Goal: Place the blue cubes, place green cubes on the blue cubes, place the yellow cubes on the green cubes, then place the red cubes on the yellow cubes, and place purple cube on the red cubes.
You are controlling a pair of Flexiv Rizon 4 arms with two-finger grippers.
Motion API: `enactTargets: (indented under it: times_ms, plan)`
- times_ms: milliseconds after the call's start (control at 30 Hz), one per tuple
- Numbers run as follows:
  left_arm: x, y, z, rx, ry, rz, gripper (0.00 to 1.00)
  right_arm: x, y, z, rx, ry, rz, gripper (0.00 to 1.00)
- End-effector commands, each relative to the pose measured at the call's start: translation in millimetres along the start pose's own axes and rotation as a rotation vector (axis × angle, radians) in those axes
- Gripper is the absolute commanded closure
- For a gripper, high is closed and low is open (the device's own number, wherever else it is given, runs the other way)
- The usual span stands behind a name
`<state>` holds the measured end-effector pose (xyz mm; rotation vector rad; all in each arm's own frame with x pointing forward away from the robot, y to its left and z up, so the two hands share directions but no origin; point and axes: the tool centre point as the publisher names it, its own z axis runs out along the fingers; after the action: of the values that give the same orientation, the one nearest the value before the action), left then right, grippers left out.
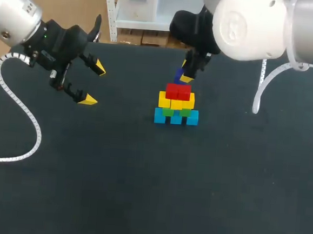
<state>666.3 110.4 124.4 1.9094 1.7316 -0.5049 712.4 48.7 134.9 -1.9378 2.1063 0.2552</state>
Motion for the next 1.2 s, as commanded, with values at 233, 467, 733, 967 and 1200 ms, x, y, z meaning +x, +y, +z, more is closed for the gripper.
enactTargets:
  times_ms: [233,467,733,967,1200]
  plan:
    - [0.9,-0.2,0,-0.001,-0.002,0.003,0.0,2,10,5,-0.007,0.0,0.004,1.0]
    - [0.9,-0.2,0,-0.001,-0.002,0.003,0.0,5,12,9,-0.019,0.001,0.01,1.0]
    - [0.9,-0.2,0,-0.001,-0.002,0.003,0.0,4,12,11,-0.029,0.002,0.01,1.0]
    - [0.9,-0.2,0,-0.001,-0.002,0.003,0.0,5,11,13,-0.034,0.005,0.013,1.0]
    - [0.9,-0.2,0,-0.001,-0.002,0.003,0.0,3,9,14,-0.039,-0.006,0.008,1.0]
